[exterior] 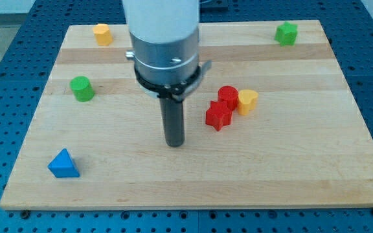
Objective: Push the blue triangle below the red star
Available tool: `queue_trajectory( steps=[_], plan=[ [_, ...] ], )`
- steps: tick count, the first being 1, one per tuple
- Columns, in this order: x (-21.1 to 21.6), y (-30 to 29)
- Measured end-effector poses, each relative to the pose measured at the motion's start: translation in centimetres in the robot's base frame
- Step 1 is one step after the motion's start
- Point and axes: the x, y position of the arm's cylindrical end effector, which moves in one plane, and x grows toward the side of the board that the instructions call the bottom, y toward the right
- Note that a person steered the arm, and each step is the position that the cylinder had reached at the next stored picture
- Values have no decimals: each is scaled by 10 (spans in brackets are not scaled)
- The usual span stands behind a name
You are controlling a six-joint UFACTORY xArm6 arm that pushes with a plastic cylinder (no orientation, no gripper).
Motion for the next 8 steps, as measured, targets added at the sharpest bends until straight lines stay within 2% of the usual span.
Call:
queue_trajectory(
  steps=[1, 6, 8],
  plan=[
    [-19, 1],
    [-21, 68],
    [-14, 68]
  ],
)
